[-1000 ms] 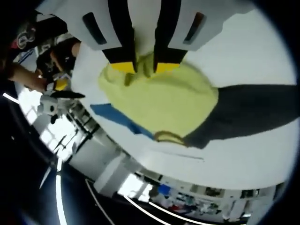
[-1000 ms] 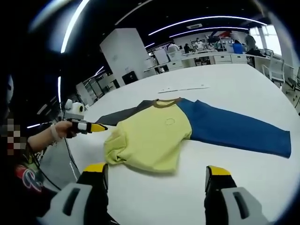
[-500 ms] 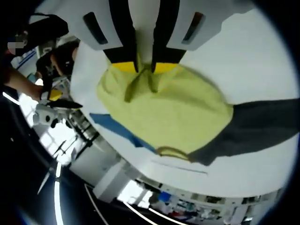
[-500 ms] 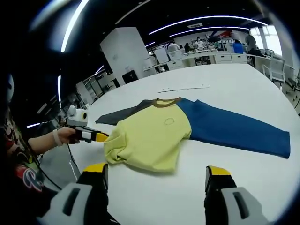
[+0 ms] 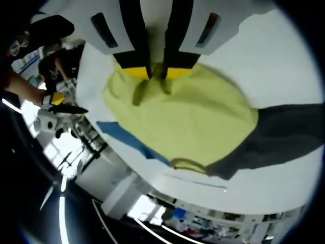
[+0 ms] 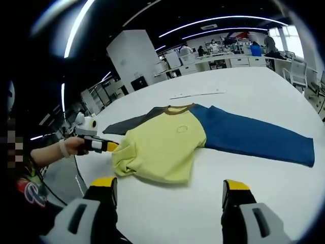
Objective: Fold the garment on the visible template until the final outline fits inside the template.
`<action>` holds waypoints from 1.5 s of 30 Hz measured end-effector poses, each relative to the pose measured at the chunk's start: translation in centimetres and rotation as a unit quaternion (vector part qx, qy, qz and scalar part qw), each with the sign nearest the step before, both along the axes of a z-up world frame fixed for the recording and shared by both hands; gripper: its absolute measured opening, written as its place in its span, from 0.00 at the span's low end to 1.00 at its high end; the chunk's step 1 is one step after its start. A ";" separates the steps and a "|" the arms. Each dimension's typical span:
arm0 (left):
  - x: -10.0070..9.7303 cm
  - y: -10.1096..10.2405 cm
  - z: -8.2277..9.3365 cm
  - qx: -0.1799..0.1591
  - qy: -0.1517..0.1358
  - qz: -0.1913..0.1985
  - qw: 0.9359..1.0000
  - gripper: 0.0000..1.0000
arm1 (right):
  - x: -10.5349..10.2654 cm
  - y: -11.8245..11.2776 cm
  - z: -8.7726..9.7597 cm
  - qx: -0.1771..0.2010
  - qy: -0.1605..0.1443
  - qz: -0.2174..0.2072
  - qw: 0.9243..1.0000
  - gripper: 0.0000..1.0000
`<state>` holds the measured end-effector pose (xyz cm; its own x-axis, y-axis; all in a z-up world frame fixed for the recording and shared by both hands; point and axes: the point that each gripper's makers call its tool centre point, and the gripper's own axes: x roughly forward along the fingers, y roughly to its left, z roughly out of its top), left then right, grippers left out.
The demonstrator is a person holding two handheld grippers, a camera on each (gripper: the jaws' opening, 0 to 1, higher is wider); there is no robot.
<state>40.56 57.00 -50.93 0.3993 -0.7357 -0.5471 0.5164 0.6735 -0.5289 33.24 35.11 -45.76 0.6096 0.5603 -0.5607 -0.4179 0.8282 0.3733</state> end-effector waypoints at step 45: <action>-7.0 12.1 2.9 -0.011 0.021 0.081 0.996 0.00 | 0.1 3.7 -2.8 0.032 0.030 0.024 0.999 0.67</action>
